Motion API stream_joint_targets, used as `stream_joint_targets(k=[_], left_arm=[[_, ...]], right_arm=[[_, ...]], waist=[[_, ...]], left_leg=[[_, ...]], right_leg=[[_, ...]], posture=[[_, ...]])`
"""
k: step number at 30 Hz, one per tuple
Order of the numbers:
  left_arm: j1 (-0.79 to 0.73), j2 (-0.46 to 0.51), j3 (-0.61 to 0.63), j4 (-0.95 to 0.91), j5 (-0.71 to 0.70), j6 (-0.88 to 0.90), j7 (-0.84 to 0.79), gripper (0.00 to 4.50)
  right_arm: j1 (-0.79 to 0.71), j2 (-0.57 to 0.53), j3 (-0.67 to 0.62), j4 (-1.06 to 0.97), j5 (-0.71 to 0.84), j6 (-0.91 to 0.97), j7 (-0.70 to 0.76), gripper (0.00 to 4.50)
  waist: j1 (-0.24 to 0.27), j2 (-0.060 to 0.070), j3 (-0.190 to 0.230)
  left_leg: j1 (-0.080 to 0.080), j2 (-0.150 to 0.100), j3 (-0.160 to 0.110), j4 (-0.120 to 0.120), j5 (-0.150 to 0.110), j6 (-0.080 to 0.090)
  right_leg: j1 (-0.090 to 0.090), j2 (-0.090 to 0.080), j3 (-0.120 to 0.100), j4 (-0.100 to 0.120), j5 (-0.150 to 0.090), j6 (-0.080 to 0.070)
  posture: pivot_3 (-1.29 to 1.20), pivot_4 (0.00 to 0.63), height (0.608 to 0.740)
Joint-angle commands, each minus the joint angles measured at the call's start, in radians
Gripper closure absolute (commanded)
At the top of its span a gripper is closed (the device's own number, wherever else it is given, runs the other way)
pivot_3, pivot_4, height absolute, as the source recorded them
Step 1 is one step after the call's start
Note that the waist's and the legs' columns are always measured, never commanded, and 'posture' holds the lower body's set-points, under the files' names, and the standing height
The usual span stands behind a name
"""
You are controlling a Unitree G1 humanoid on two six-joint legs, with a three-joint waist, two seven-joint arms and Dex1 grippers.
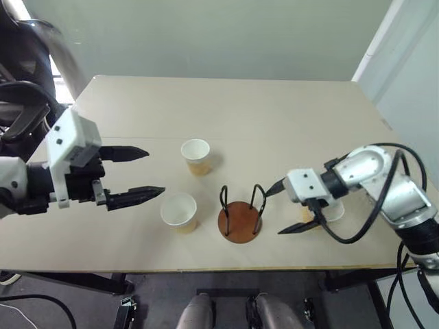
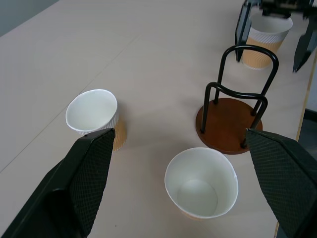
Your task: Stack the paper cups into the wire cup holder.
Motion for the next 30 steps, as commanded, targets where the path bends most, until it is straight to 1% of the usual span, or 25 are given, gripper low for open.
stream_joint_targets(k=[1,4,6,8,10,12,14,17,21,26,30], left_arm=[[-0.037,-0.001,-0.016,0.012,0.008,-0.046,-0.014,0.00],[-0.103,0.007,-0.055,0.032,-0.007,-0.074,-0.037,0.00],[-0.184,0.014,-0.097,0.037,-0.040,-0.079,-0.055,0.00],[-0.227,0.028,-0.141,0.030,-0.051,-0.079,-0.098,0.00],[-0.237,0.042,-0.175,0.022,-0.038,-0.086,-0.136,0.00],[-0.230,0.063,-0.191,0.015,-0.034,-0.086,-0.170,0.00],[-0.216,0.077,-0.193,0.007,-0.038,-0.081,-0.197,0.00],[-0.201,0.083,-0.200,0.009,-0.024,-0.079,-0.204,0.00],[-0.187,0.076,-0.201,-0.002,-0.025,-0.072,-0.190,0.00],[-0.167,0.077,-0.189,-0.021,-0.023,-0.064,-0.173,0.00],[-0.143,0.090,-0.150,-0.032,-0.023,-0.052,-0.173,0.00]], right_arm=[[-0.081,-0.034,-0.091,0.004,0.043,-0.007,0.038,0.04],[-0.095,-0.091,-0.134,0.023,0.041,-0.017,0.056,0.04],[-0.056,-0.165,-0.177,0.039,0.033,-0.036,0.071,0.04],[0.012,-0.245,-0.235,0.037,0.039,-0.041,0.079,0.04],[0.105,-0.320,-0.292,0.018,0.052,-0.045,0.091,0.04],[0.192,-0.368,-0.332,-0.020,0.065,-0.040,0.091,0.04],[0.244,-0.379,-0.351,-0.064,0.083,-0.020,0.074,0.04],[0.292,-0.366,-0.349,-0.110,0.083,0.008,0.035,0.04],[0.343,-0.357,-0.338,-0.147,0.082,0.026,0.005,0.04],[0.365,-0.328,-0.303,-0.143,0.058,0.040,-0.040,0.04],[0.416,-0.343,-0.297,-0.121,0.034,0.005,-0.035,0.04]], waist=[[0.000,0.000,0.000],[0.006,0.000,0.000],[0.013,-0.001,0.001],[0.025,-0.001,0.001],[0.027,-0.001,0.001],[0.024,-0.001,0.001],[0.012,-0.001,0.001],[-0.001,-0.001,0.001],[0.000,0.000,0.002],[0.000,-0.001,0.002],[0.002,-0.001,0.002]], left_leg=[[0.000,0.000,0.000,0.000,0.000,0.000],[0.000,0.000,0.000,0.000,0.000,0.000],[-0.001,0.000,-0.001,0.000,0.000,0.000],[-0.003,-0.001,-0.002,0.000,0.000,0.000],[-0.003,-0.001,-0.001,0.001,-0.002,-0.001],[-0.003,-0.001,0.001,0.000,-0.003,-0.004],[-0.002,0.000,0.001,0.000,-0.004,-0.007],[-0.002,0.002,0.003,-0.001,-0.005,-0.008],[0.002,0.002,0.002,0.000,-0.002,-0.002],[0.001,0.001,0.002,0.002,-0.002,0.002],[0.001,0.001,0.002,0.002,-0.002,0.002]], right_leg=[[0.000,0.000,0.000,0.000,0.000,0.000],[0.000,0.000,0.000,0.000,0.000,0.000],[0.000,0.000,0.000,-0.001,0.000,0.000],[-0.001,0.000,0.000,-0.002,0.001,0.002],[0.000,0.000,0.001,-0.002,0.001,0.004],[0.000,0.000,0.001,-0.002,0.000,0.006],[0.000,0.000,0.001,-0.001,-0.001,0.007],[0.003,0.003,0.002,-0.001,-0.002,0.008],[0.003,0.004,0.003,-0.001,-0.004,0.011],[0.004,0.003,0.004,-0.002,-0.004,0.012],[0.004,0.003,0.004,-0.002,-0.004,0.012]], posture=[[0.00,0.150,0.740],[0.00,0.150,0.740],[0.00,0.150,0.740],[0.00,0.150,0.740],[0.00,0.150,0.740],[0.00,0.150,0.740],[0.00,0.150,0.740],[0.00,0.150,0.740],[0.00,0.150,0.740],[0.00,0.150,0.740],[0.00,0.150,0.740]])
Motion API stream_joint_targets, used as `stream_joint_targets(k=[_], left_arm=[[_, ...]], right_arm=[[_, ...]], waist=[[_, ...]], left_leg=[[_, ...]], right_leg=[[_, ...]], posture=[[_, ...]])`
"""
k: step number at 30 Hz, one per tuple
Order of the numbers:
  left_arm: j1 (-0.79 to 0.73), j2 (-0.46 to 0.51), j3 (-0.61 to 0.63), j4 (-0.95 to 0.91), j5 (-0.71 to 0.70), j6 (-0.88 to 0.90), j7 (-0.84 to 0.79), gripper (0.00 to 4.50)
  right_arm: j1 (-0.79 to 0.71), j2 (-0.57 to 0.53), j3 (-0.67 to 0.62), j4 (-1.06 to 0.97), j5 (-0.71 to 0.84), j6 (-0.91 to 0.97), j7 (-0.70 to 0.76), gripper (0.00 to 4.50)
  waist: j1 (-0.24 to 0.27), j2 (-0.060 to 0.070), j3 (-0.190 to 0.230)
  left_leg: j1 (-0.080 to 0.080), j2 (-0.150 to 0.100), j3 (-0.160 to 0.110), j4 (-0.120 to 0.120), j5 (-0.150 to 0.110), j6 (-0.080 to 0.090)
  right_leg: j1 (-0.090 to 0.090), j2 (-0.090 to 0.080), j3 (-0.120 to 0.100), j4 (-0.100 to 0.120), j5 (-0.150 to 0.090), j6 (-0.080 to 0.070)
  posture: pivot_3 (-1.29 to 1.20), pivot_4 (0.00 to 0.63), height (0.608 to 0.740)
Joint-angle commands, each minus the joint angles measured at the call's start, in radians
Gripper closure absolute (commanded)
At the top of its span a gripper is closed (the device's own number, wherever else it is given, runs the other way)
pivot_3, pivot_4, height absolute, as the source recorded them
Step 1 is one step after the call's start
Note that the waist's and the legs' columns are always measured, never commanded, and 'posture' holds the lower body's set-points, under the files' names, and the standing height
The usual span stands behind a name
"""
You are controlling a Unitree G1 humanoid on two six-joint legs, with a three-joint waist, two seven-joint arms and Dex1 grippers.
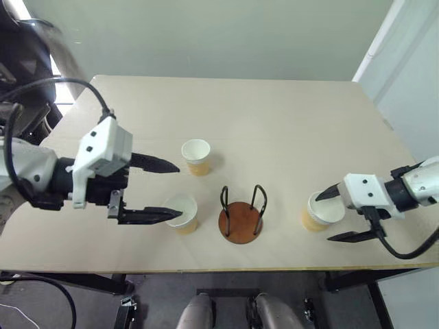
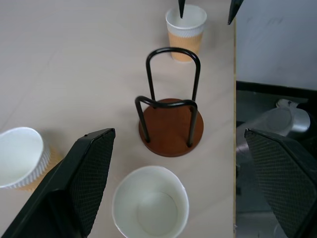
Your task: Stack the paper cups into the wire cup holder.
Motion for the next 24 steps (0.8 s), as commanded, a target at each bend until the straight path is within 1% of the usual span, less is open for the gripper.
stream_joint_targets(k=[1,7,9,10,11,15,22,24], left_arm=[[0.014,0.022,0.075,-0.022,-0.001,0.013,0.009,0.00],[0.044,0.016,0.113,-0.047,-0.011,0.035,0.037,0.00],[0.047,0.017,0.118,-0.051,-0.009,0.037,0.044,0.00],[0.049,0.018,0.120,-0.052,-0.007,0.038,0.048,0.00],[0.052,0.018,0.124,-0.054,-0.008,0.040,0.051,0.00],[0.058,0.020,0.134,-0.053,-0.002,0.043,0.059,0.00],[0.065,0.028,0.145,-0.047,0.006,0.038,0.055,0.00],[0.066,0.026,0.144,-0.049,0.006,0.037,0.058,0.00]], right_arm=[[0.018,-0.012,0.000,0.011,-0.020,-0.032,-0.003,0.04],[0.008,0.025,0.050,0.027,-0.043,-0.050,-0.012,0.04],[-0.017,0.047,0.080,0.047,-0.068,-0.059,-0.023,0.04],[-0.032,0.058,0.090,0.060,-0.077,-0.061,-0.028,0.41],[-0.047,0.067,0.095,0.076,-0.082,-0.062,-0.029,0.53],[-0.070,0.074,0.110,0.122,-0.108,-0.085,-0.023,1.98],[-0.069,0.079,0.121,0.133,-0.119,-0.105,-0.006,4.48],[-0.066,0.079,0.127,0.132,-0.120,-0.111,-0.001,4.48]], waist=[[0.001,0.000,0.000],[0.000,0.000,0.000],[0.000,0.000,0.000],[0.000,0.000,0.000],[0.000,0.000,0.000],[0.002,0.000,0.000],[0.003,0.000,0.000],[0.003,0.000,0.000]], left_leg=[[0.000,0.000,0.000,0.000,0.000,0.000],[0.000,0.000,0.000,0.000,0.000,0.000],[0.000,0.000,0.000,0.000,0.000,0.000],[0.000,0.000,0.000,0.000,0.000,0.000],[0.001,0.000,0.000,0.000,0.000,0.000],[0.001,0.000,0.000,0.000,0.000,0.001],[0.001,0.000,0.000,0.000,0.000,0.000],[0.001,0.000,0.000,0.000,0.000,0.000]], right_leg=[[0.000,0.000,0.000,0.000,0.000,0.000],[0.000,0.000,0.000,0.000,0.000,0.000],[0.000,0.000,0.000,0.000,0.000,0.000],[0.000,0.000,0.000,0.001,0.000,0.000],[0.000,0.000,0.000,0.001,0.000,0.000],[0.000,0.000,0.000,0.001,0.001,0.000],[0.000,0.000,0.000,0.001,0.001,-0.001],[0.000,0.000,-0.001,0.001,0.001,-0.001]], posture=[[0.00,0.150,0.740],[0.00,0.150,0.740],[0.00,0.150,0.740],[0.00,0.150,0.740],[0.00,0.150,0.740],[0.00,0.150,0.740],[0.00,0.150,0.740],[0.00,0.150,0.740]])
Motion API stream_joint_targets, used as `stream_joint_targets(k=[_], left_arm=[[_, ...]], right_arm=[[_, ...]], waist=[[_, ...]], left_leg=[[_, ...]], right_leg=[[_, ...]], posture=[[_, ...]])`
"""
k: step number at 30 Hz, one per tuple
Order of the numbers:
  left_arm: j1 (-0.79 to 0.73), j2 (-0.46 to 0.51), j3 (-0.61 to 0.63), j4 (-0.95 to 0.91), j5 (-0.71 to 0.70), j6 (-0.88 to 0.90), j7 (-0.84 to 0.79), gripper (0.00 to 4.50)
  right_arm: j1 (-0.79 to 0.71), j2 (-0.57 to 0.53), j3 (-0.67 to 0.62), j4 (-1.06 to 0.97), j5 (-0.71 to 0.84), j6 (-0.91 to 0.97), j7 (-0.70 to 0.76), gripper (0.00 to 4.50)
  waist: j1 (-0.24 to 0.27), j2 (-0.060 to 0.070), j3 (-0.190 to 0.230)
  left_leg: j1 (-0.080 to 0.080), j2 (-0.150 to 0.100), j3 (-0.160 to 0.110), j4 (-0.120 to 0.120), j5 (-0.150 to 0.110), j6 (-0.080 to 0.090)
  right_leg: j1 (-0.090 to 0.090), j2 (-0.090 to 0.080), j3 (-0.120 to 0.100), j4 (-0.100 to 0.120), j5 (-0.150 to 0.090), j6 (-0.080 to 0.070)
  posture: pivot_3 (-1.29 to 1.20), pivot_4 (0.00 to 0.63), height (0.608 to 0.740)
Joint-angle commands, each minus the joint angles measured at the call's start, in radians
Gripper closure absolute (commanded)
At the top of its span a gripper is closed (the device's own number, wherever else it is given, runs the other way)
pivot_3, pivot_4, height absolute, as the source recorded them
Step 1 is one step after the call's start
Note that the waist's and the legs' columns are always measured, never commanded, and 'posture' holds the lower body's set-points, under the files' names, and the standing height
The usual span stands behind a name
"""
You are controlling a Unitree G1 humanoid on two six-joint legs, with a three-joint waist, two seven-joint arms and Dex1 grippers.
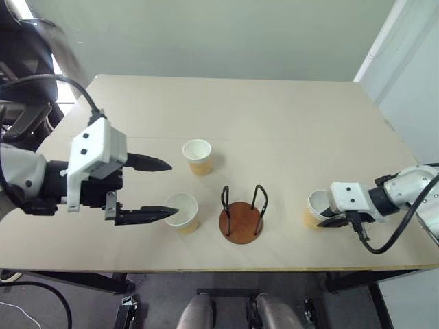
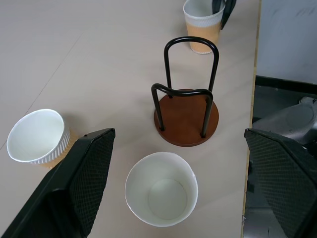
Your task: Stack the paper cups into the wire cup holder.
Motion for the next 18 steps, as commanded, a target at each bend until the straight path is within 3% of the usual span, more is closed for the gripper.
stream_joint_targets(k=[1,8,12,18], left_arm=[[-0.001,0.013,0.040,-0.006,0.003,-0.004,0.001,0.00],[0.002,0.013,0.048,0.005,0.012,-0.011,-0.001,0.00],[0.001,0.011,0.069,0.017,0.008,-0.015,-0.015,0.00],[0.080,-0.012,0.137,0.010,0.026,0.000,-0.022,0.00]], right_arm=[[-0.007,-0.004,-0.001,-0.005,-0.004,-0.018,0.017,4.48],[-0.091,-0.008,-0.015,0.027,0.031,-0.071,0.104,4.48],[-0.244,0.006,-0.023,0.092,0.082,-0.081,0.175,4.48],[-0.538,0.010,0.011,0.159,0.293,-0.035,0.181,4.48]], waist=[[0.000,0.000,0.000],[-0.001,0.000,0.000],[-0.003,0.000,0.000],[-0.006,0.002,0.001]], left_leg=[[0.000,0.000,0.000,0.000,0.000,0.000],[0.000,0.000,0.000,0.000,0.000,0.000],[0.000,0.000,0.000,0.000,0.000,0.000],[0.000,0.000,0.000,-0.001,0.001,0.000]], right_leg=[[0.000,0.000,0.000,0.000,0.000,0.000],[0.000,0.000,0.000,0.000,0.000,-0.001],[-0.001,0.000,0.000,0.001,0.001,-0.002],[-0.002,0.000,0.000,0.001,0.001,-0.004]], posture=[[0.00,0.150,0.740],[0.00,0.150,0.740],[0.00,0.150,0.740],[0.00,0.150,0.740]])
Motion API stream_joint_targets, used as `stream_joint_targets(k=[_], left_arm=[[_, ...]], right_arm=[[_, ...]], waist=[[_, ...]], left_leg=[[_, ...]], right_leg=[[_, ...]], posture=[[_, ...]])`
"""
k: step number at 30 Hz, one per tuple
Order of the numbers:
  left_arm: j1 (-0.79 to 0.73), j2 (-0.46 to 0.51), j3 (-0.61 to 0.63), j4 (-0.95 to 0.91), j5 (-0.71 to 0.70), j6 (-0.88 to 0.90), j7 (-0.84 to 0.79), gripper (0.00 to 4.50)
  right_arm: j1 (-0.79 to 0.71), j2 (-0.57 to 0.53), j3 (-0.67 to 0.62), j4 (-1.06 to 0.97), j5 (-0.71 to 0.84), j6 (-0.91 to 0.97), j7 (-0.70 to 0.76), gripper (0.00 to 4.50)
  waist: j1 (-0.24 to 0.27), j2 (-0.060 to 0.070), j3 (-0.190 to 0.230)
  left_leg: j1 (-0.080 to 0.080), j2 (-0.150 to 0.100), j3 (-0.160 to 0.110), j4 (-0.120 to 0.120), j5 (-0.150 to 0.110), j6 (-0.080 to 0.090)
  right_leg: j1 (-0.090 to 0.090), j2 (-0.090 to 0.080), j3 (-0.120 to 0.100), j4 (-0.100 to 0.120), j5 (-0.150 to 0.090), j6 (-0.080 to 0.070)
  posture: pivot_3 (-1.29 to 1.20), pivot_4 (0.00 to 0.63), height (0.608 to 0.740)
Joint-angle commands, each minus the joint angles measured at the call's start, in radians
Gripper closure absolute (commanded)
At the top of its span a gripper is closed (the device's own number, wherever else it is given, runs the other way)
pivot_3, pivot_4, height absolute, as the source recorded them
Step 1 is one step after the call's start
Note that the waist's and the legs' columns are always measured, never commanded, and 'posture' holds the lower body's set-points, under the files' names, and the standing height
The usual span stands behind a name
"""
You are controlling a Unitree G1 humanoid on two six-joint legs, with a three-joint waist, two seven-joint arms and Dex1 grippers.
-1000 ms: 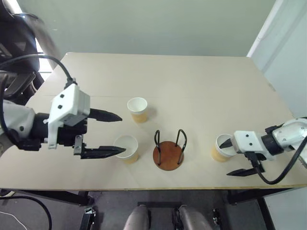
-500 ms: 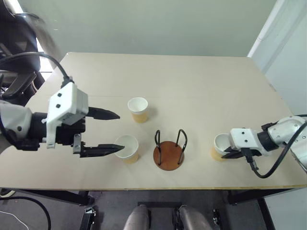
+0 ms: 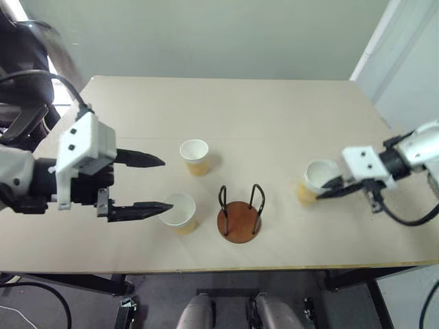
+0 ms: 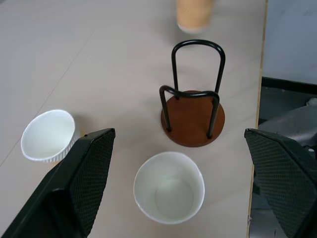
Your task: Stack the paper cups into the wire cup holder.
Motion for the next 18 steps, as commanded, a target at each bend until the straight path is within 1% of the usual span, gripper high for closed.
stream_joint_targets(k=[1,3,5,7,9,14,18], left_arm=[[0.033,-0.022,0.060,-0.016,0.002,0.003,0.009,0.00],[0.061,-0.044,0.062,-0.027,0.005,-0.001,0.026,0.00],[0.080,-0.061,0.060,-0.043,0.000,0.001,0.041,0.00],[0.095,-0.068,0.057,-0.056,-0.003,0.001,0.050,0.00],[0.104,-0.069,0.060,-0.061,-0.003,0.001,0.052,0.00],[0.123,-0.055,0.095,-0.070,-0.008,0.014,0.044,0.00],[0.135,-0.053,0.119,-0.086,-0.015,0.031,0.048,0.00]], right_arm=[[-0.153,0.007,0.002,0.020,0.145,0.037,0.006,4.48],[-0.239,0.035,0.020,0.034,0.211,0.057,0.006,4.48],[-0.296,0.091,0.018,0.042,0.277,0.092,0.006,4.48],[-0.328,0.149,0.008,0.021,0.358,0.159,0.006,4.48],[-0.330,0.201,0.016,-0.016,0.379,0.216,0.006,4.48],[-0.279,0.307,0.082,-0.073,0.266,0.223,-0.032,4.48],[-0.259,0.349,0.118,-0.063,0.182,0.191,-0.033,4.48]], waist=[[-0.001,0.000,0.000],[-0.002,0.000,0.000],[-0.002,0.000,0.000],[-0.003,0.000,0.000],[-0.003,0.000,0.000],[-0.001,0.000,0.000],[-0.001,0.000,0.000]], left_leg=[[0.000,0.000,0.000,0.000,0.000,0.000],[0.000,0.000,0.000,-0.001,0.000,0.000],[0.000,0.001,0.000,-0.001,0.000,0.000],[0.000,0.001,0.000,-0.001,0.000,0.000],[-0.001,0.001,0.000,-0.001,0.000,0.000],[-0.001,0.001,-0.001,0.000,0.000,0.000],[-0.001,0.001,-0.001,0.000,0.000,-0.001]], right_leg=[[0.000,0.000,0.000,0.000,0.000,0.000],[-0.001,0.000,0.000,0.000,-0.001,-0.001],[-0.001,0.000,-0.001,0.000,-0.001,-0.002],[-0.001,0.000,-0.002,0.000,-0.002,-0.003],[-0.001,0.000,-0.002,0.000,-0.003,-0.005],[-0.001,0.000,-0.003,0.001,-0.003,-0.008],[-0.001,0.000,-0.003,0.001,-0.001,-0.009]], posture=[[0.00,0.150,0.740],[0.00,0.150,0.740],[0.00,0.150,0.740],[0.00,0.150,0.740],[0.00,0.150,0.740],[0.00,0.150,0.740],[0.00,0.150,0.740]])
